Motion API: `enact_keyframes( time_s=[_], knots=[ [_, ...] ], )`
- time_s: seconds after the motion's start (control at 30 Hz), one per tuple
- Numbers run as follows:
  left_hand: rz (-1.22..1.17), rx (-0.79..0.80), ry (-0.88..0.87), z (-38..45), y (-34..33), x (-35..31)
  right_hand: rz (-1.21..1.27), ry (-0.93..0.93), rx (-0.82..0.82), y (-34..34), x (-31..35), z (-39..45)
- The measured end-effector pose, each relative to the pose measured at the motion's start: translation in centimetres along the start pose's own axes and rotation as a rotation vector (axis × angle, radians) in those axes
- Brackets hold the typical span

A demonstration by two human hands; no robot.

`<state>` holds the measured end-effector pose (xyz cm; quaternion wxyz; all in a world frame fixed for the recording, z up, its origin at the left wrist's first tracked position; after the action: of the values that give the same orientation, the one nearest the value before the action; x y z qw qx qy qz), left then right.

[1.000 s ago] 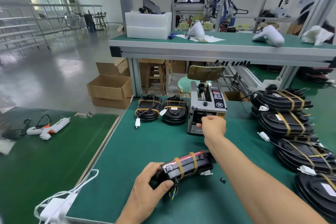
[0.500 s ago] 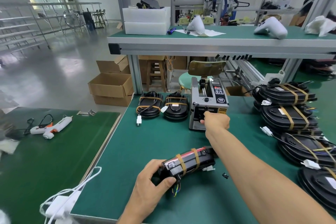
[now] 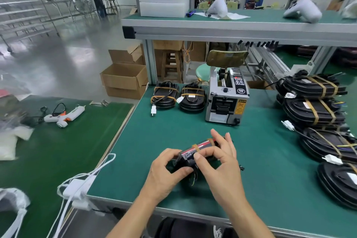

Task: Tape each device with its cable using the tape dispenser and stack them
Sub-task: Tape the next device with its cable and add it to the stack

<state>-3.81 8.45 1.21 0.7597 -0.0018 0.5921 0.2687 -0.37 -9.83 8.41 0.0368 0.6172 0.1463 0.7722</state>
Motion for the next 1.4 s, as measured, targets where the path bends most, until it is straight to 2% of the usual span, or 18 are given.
enact_keyframes(
  time_s=[0.57,1.4],
  knots=[
    [-0.001,0.009,0.013,0.0,-0.2,0.1,0.074,-0.081,-0.145,-2.2,0.0,-0.8],
    [0.020,-0.002,-0.003,0.0,-0.3,0.5,-0.021,-0.002,-0.237,-3.3,-0.3,-1.2]
  ],
)
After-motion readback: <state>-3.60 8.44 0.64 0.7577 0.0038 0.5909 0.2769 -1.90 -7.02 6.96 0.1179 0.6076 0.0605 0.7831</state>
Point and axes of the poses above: each hand's wrist, its own z-axis towards the middle knuckle, its own y-axis out of the back of the hand, x = y × z, the point moved 4 cm from there along z, towards the middle knuckle, and after that the axes turned 3 degrees about -x, right-handed, at the moved point
